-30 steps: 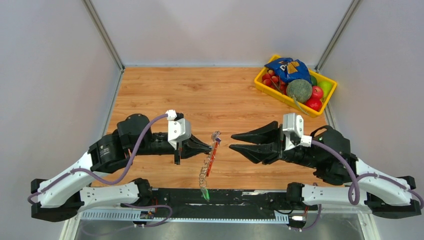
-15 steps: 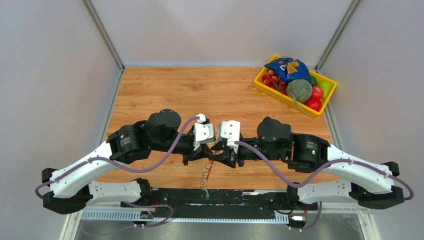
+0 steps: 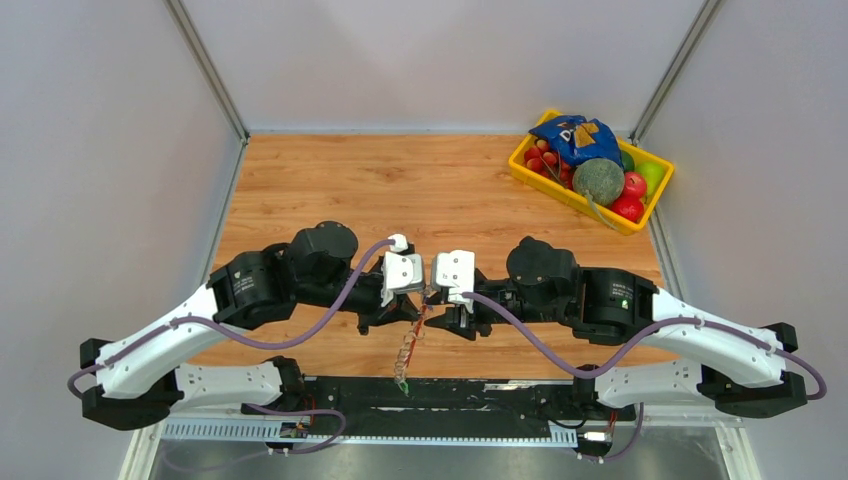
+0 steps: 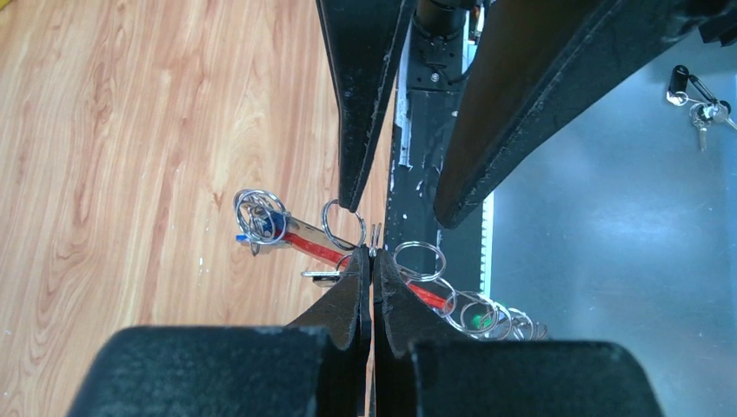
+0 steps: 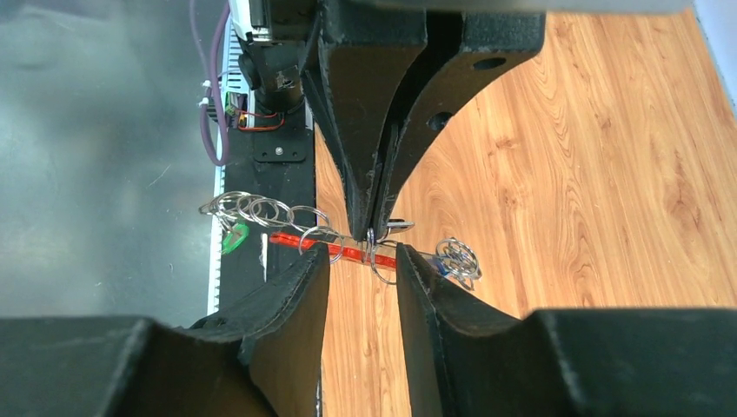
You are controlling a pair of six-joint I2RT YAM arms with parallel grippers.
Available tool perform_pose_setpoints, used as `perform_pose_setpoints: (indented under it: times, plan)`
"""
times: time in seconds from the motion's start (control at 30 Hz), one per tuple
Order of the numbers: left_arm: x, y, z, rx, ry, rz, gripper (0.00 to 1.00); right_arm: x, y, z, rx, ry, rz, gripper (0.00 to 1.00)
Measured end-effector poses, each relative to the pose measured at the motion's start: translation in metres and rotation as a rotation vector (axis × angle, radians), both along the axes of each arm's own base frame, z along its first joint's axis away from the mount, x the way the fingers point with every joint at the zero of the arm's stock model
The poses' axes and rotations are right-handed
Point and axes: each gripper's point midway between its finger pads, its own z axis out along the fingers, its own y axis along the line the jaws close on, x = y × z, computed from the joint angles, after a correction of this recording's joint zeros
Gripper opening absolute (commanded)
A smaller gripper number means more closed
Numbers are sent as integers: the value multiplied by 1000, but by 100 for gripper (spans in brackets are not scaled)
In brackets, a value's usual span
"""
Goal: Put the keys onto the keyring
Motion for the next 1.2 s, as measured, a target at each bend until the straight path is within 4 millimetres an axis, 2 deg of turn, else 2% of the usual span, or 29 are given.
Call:
perform_pose_setpoints:
  times: [0.37,0.73,1.0,1.2]
  plan:
    - [-7,7,7,-33,-10,-22,0,0,5,-8,-5,-13,15,38]
    - [-9,9,4,-36,-7,-29,0,0,15,0,36,-25,35,36]
    - [-10,10,5,-43,-10,-29,0,-1,20,-8,18,-19,46,34]
    - [-11,12,7,-50,-14,-29,0,-2,20,-9,19,-17,51,26]
